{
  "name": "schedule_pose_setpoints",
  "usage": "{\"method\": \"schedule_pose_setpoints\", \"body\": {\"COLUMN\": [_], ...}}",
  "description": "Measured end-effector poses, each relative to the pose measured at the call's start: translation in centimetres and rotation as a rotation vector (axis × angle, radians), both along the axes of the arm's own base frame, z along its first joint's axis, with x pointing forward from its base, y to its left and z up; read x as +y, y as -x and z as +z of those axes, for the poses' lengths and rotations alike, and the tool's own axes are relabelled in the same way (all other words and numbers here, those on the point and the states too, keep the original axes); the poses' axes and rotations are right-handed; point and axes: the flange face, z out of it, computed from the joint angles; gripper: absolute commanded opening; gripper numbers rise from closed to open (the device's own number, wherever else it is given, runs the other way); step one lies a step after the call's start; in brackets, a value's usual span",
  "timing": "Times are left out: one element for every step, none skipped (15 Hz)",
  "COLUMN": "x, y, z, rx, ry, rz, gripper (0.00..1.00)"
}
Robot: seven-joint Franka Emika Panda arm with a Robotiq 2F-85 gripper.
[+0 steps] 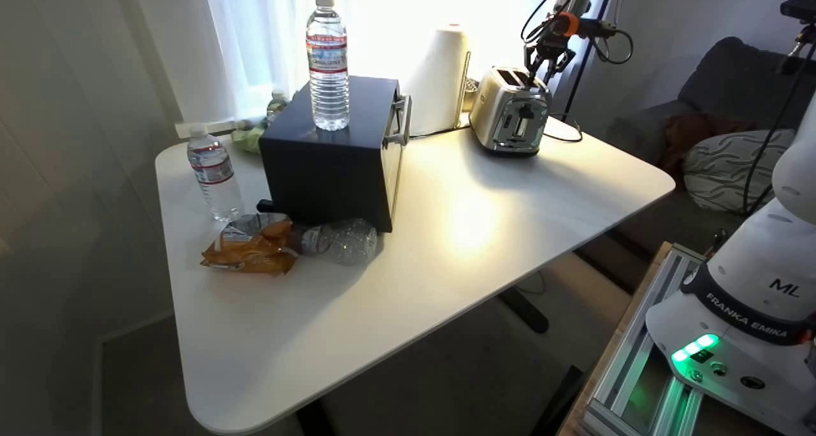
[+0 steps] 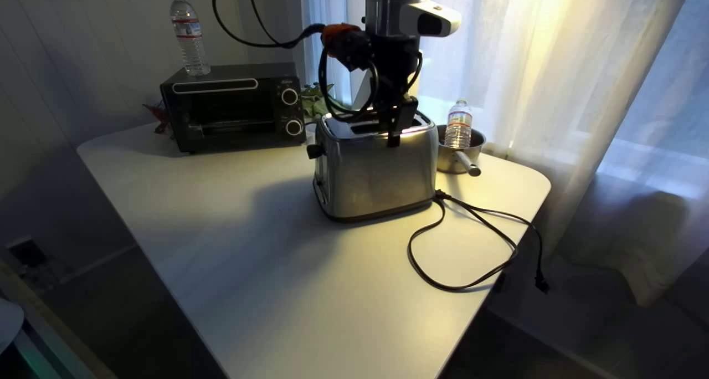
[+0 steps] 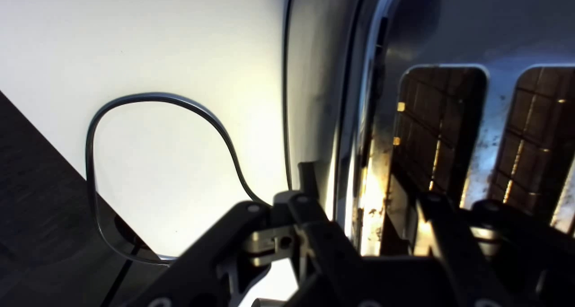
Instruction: Move the toaster to the right
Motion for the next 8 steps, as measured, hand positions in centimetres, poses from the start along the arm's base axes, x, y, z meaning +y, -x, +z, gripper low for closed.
{"method": "schedule_pose_setpoints", "body": {"x": [-0.01, 0.02, 0.06, 0.11, 0.18, 0.26, 0.33, 0.41], "y": [-0.04, -0.07, -0.09, -0.12, -0.15, -0.20, -0.26, -0.33], "z": [0.01, 0.02, 0.04, 0.05, 0.04, 0.04, 0.04, 0.04], "rx": [0.003, 0.005, 0.008, 0.009, 0.011, 0.012, 0.012, 0.012], "ry": [-0.002, -0.004, -0.005, -0.006, -0.007, -0.007, -0.006, -0.006], "rz": [0.001, 0.004, 0.010, 0.019, 0.029, 0.039, 0.049, 0.060], "gripper": [0.16, 0.16, 0.16, 0.16, 0.16, 0.16, 0.16, 0.16]}}
